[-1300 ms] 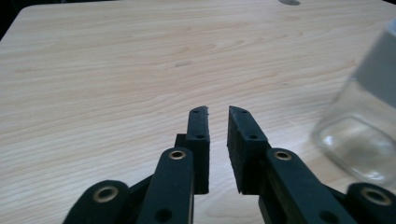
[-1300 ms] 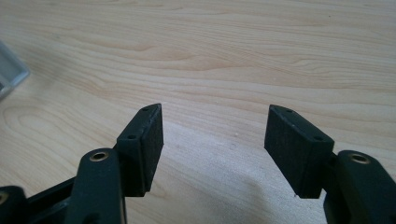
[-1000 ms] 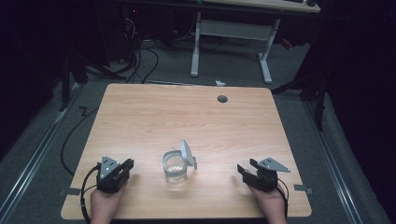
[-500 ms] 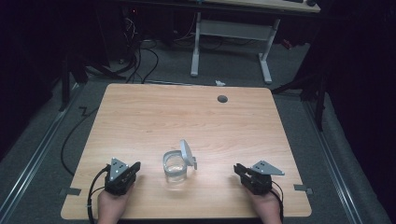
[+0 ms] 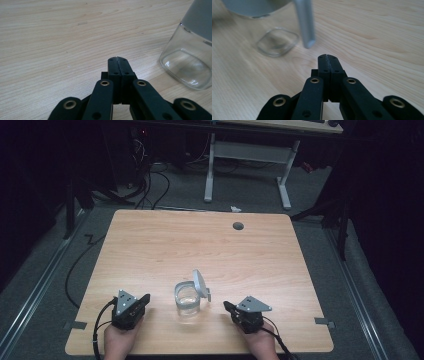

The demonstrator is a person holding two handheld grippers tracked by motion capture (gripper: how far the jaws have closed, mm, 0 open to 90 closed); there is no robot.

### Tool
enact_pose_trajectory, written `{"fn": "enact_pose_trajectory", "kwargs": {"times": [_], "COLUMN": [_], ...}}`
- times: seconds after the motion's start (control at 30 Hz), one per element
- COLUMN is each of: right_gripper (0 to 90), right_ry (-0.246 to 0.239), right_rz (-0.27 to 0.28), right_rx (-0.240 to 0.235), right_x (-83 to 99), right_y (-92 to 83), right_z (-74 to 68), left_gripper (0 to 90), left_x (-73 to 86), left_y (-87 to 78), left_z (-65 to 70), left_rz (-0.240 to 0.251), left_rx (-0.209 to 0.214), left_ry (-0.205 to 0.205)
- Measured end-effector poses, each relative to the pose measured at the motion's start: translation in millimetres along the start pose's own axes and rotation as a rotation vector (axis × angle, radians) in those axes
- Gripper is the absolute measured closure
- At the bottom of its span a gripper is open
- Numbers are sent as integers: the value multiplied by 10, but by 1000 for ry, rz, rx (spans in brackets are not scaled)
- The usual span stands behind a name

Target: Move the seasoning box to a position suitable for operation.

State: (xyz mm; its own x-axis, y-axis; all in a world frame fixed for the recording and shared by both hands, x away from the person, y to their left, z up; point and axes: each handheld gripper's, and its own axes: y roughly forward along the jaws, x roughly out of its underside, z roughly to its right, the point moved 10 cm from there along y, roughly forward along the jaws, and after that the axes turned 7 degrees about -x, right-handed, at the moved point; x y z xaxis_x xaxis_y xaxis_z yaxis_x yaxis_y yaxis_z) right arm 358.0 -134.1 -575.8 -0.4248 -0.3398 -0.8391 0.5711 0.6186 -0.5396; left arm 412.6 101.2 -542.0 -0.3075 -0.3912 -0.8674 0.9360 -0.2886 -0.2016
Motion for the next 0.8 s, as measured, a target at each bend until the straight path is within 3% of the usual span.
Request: {"fn": "enact_pose_trajectory", "kwargs": {"times": [0.13,0.4,0.8], "right_gripper": [900,900,900], "right_ry": [-20,-34,-12], "right_rz": [-2,-10,-15], "right_rx": [-38,-64,-19], "right_x": [-77,-193,-308], "right_y": [161,331,477], "right_z": [-159,-240,4], "left_gripper": [900,900,900], "left_x": [-3,-28,33], "left_y": [-2,-18,-16], "left_z": [8,16,98], "left_rz": [1,7,-12], "left_rx": [7,10,26], "left_ry": [-1,-11,-5]}}
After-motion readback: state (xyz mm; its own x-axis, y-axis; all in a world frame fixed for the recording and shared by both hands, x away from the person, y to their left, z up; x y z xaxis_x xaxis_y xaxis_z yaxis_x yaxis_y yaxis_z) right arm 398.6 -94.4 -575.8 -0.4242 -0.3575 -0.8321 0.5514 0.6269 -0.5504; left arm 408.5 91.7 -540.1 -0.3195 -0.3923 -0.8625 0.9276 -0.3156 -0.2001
